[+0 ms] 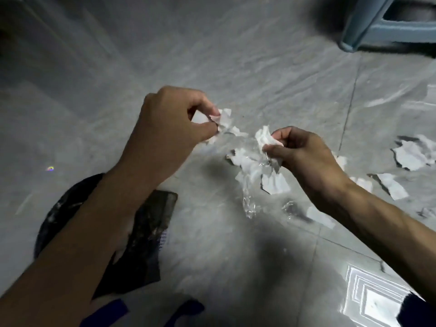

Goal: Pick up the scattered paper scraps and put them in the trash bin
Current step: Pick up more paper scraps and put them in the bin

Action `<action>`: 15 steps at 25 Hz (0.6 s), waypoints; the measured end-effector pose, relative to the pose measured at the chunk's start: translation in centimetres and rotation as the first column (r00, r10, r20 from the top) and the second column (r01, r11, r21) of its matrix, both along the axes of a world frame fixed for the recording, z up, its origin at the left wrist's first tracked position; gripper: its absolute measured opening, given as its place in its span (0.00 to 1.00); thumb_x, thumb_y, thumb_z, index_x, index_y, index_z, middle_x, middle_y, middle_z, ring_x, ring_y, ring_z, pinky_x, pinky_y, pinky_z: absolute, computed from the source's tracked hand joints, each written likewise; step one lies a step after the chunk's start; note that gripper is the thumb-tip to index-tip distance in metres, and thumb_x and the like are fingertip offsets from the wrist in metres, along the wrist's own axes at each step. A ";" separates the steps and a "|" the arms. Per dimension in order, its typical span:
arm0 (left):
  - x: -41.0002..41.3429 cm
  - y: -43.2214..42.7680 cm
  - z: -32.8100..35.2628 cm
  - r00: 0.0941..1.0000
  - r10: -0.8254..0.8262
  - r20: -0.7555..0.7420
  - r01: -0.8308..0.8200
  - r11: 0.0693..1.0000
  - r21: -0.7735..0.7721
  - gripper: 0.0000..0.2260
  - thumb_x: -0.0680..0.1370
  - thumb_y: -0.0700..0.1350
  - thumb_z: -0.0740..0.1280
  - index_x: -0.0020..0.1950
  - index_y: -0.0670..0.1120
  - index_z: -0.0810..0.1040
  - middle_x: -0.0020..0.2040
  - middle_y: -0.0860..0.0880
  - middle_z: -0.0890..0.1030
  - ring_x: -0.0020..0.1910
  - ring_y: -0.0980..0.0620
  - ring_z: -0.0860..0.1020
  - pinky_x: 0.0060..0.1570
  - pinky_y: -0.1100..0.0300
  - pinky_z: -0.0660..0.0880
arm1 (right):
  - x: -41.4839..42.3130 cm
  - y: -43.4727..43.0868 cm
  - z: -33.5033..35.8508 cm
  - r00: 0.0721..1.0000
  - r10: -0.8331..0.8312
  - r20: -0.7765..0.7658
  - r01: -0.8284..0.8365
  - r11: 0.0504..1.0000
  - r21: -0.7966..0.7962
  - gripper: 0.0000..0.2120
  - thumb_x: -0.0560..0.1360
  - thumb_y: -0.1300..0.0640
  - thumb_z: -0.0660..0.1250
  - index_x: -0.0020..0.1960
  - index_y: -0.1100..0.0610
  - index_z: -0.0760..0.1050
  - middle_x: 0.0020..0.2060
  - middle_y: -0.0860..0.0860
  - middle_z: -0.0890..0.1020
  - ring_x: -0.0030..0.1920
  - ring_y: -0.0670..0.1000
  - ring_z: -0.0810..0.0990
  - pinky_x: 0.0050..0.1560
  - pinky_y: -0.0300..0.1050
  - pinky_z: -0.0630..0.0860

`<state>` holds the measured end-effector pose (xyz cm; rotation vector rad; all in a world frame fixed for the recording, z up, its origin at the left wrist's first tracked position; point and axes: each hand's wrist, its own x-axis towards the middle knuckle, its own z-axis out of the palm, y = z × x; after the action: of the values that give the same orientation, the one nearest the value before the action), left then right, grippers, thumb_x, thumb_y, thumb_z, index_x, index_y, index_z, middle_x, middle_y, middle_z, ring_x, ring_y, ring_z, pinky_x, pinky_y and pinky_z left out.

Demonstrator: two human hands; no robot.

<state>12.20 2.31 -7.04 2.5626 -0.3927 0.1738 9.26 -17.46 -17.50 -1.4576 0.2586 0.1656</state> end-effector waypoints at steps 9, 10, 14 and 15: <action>-5.7 17.1 -0.1 0.900 0.414 -0.140 -0.405 0.910 0.089 0.08 0.65 0.42 0.75 0.35 0.55 0.80 0.33 0.60 0.80 0.32 0.69 0.76 0.32 0.79 0.67 | 0.5 16.0 4.6 0.970 0.243 0.023 -0.243 0.952 0.188 0.06 0.72 0.65 0.71 0.43 0.57 0.76 0.34 0.56 0.73 0.36 0.54 0.72 0.45 0.50 0.71; -6.0 18.8 -1.3 0.876 0.453 -0.166 -0.435 0.890 0.137 0.07 0.65 0.41 0.75 0.36 0.53 0.81 0.31 0.60 0.79 0.30 0.69 0.75 0.31 0.79 0.66 | 0.7 17.4 4.8 0.967 0.255 0.021 -0.253 0.942 0.221 0.07 0.72 0.65 0.71 0.41 0.55 0.76 0.32 0.54 0.73 0.34 0.53 0.72 0.44 0.48 0.70; -8.0 23.9 -6.3 0.692 0.606 -0.392 -0.526 0.796 0.300 0.15 0.68 0.38 0.72 0.54 0.46 0.81 0.46 0.50 0.80 0.44 0.54 0.77 0.35 0.71 0.64 | 0.9 22.9 4.8 0.945 0.326 -0.004 -0.308 0.896 0.320 0.12 0.72 0.66 0.70 0.37 0.53 0.73 0.31 0.53 0.68 0.35 0.54 0.66 0.41 0.46 0.69; -8.5 24.4 -6.9 0.676 0.597 -0.431 -0.534 0.801 0.272 0.21 0.68 0.37 0.71 0.60 0.47 0.77 0.52 0.51 0.78 0.50 0.53 0.76 0.41 0.71 0.64 | 0.7 23.9 4.3 0.942 0.334 -0.021 -0.310 0.893 0.326 0.12 0.72 0.66 0.70 0.36 0.53 0.73 0.33 0.55 0.68 0.36 0.55 0.66 0.42 0.47 0.68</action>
<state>3.66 26.68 -13.96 2.6394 0.6308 -0.3107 9.99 6.42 -13.15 -1.1631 0.0444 0.5128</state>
